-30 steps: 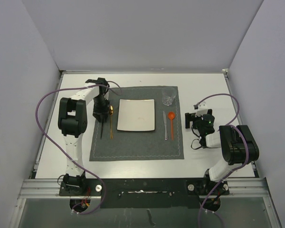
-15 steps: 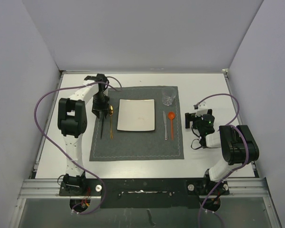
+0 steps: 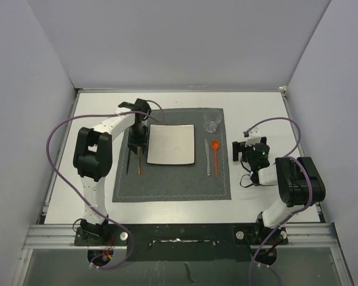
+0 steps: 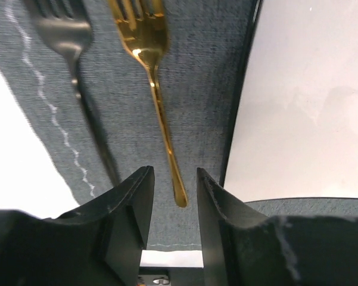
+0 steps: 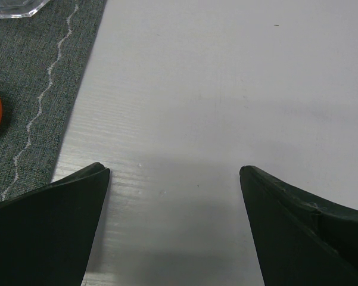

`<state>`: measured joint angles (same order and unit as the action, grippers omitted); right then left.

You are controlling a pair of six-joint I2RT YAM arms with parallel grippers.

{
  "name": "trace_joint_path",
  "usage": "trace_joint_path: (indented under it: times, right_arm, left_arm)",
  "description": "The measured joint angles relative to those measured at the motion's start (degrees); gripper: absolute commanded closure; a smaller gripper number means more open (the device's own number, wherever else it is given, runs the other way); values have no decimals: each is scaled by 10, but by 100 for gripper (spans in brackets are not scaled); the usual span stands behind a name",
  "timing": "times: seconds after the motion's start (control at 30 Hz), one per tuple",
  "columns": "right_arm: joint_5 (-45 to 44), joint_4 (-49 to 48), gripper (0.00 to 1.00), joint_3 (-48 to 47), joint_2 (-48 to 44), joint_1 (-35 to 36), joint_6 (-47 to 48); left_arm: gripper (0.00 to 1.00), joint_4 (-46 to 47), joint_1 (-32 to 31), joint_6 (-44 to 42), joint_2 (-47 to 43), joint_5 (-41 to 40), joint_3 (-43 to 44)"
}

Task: Set the dinner table for one person
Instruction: Place the fork on the napkin, then adjust the fork on the napkin.

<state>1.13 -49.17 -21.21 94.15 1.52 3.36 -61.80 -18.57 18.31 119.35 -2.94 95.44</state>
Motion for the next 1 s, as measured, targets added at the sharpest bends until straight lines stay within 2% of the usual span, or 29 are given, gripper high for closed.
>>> trace_joint_path:
  times: [0.1,0.27,1.0]
  right_arm:
    - [0,0,2,0,0,0,0]
    - [0,0,2,0,0,0,0]
    - [0,0,2,0,0,0,0]
  left_arm:
    - [75,23,-13,23,-1,-2,-30]
    - [76,47,-15,51,-1,-16,-65]
    - [82,79,-15,68,-1,-33,-75]
